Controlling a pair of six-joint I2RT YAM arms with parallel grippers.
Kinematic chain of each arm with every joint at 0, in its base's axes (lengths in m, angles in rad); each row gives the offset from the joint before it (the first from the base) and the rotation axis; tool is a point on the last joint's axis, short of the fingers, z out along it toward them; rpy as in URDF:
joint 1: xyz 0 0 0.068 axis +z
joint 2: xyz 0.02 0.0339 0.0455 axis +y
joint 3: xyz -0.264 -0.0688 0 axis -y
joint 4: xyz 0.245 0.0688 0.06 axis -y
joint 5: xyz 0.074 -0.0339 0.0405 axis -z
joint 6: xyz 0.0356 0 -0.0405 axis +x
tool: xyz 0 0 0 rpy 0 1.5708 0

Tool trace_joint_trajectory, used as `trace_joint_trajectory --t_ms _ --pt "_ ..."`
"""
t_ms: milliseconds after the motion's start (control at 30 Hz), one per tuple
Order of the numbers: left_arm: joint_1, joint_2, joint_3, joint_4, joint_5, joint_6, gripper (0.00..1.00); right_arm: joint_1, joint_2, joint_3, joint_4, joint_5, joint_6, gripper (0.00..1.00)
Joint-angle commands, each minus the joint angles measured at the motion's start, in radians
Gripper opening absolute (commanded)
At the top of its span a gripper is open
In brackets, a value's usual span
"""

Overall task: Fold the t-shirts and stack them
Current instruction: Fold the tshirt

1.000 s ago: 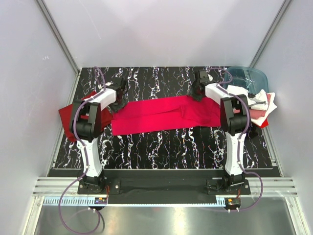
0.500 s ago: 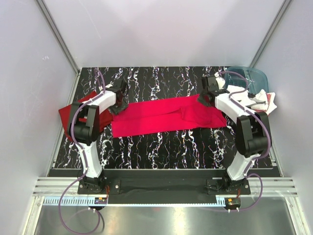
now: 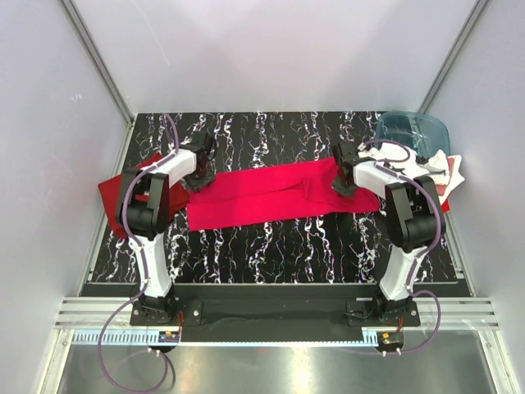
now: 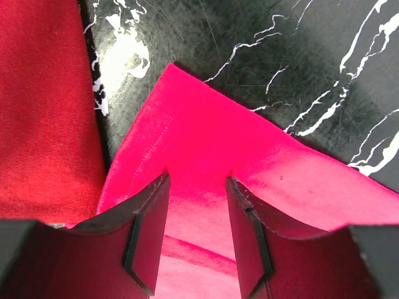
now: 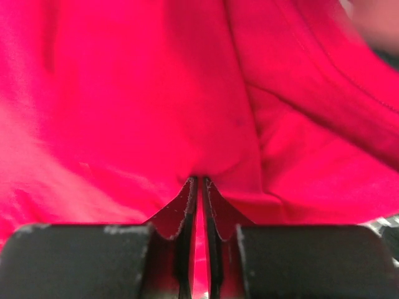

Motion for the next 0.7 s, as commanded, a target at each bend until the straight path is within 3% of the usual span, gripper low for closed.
trace_joint_trajectory --t_ms 0,200,333,433,667 --pt "-0.009 0.005 0.022 -0.015 0.006 0.01 0.47 0.011 0.101 0.106 -0.037 -0.015 0.007 0.13" --pt "-0.104 0.018 -0.007 -0.029 -0.076 -0.022 0.46 0.006 0.285 0.362 -0.109 -0.04 -0.053 0.13" --pt "-0.182 -0.011 -0.044 -0.054 -0.123 -0.036 0.46 0.0 0.437 0.658 -0.213 -0.038 -0.082 0.12" --pt "-0.237 -0.043 -0.107 -0.017 -0.068 -0.045 0.46 0.0 0.532 0.799 -0.22 -0.069 -0.114 0.13" --pt "-0.409 -0.099 -0.188 -0.044 -0.059 -0.045 0.46 0.011 0.687 0.979 -0.218 -0.159 -0.176 0.15"
